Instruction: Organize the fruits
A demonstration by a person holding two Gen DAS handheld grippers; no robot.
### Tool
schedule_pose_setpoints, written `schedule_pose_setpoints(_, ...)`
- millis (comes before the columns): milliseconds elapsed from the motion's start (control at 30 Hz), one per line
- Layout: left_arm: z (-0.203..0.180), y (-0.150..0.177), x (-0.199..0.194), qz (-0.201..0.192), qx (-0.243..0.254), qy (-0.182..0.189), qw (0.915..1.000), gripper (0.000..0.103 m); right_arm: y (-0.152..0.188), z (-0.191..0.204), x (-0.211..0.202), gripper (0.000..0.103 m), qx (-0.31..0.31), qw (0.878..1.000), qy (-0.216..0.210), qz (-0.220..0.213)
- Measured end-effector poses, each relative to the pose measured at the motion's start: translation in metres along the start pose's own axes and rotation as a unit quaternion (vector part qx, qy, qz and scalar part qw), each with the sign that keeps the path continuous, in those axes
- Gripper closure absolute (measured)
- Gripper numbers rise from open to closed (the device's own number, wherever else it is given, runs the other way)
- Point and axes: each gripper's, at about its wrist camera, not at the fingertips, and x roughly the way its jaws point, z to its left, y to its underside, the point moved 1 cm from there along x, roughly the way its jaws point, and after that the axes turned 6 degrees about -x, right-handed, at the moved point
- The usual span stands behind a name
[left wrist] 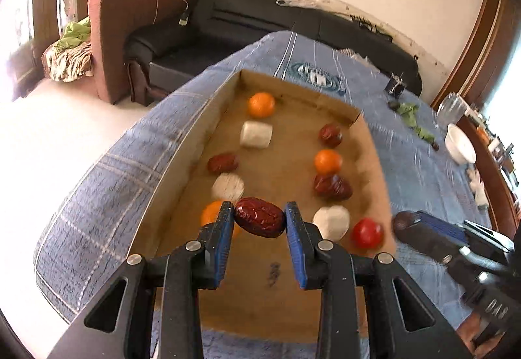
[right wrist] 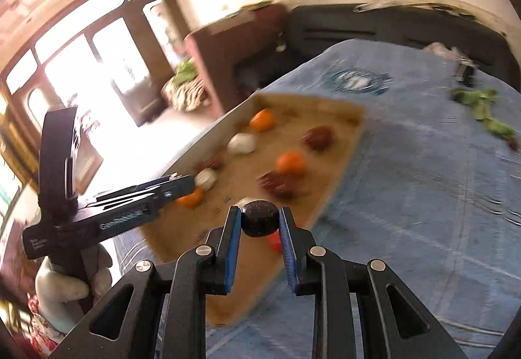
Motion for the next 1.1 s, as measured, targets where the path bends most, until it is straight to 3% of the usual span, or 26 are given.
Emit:
schedule_pose_setpoints(100,0.004,0.006,0.008,0.011,0.0,0.004,0.9999,0.072,0.004,0.013,0.017,0.076,-0.018,1.0,0.006,0.019)
schedule_pose_setpoints(500,0.0,0.01,0.01,-0.004,0.008,-0.011,0.9999,0.072,0.02,0.039,0.048,0.076,-0.073,0.995,0.045,0.045)
schedule_pose_setpoints(733,0.008,0.008,0.003,0.003,-0.02,0.009,0.9998,0.055,0.022,0.036,0.047,0.075,-0.072,0.995,0.051,0.042)
schedule_pose_setpoints(900,0.012,0.006,-0.007,-0.004,-0.032,0.011,0.9994,0.052,0.02,0.034,0.038,0.059,-0.066,0.996,0.046,0.029)
schedule_pose_setpoints(1100,0.015,0.001,-0.025,-0.024,-0.048,0.013,0.9984,0.041,0.02,0.034,0.02,0.053,-0.061,0.997,0.046,0.012)
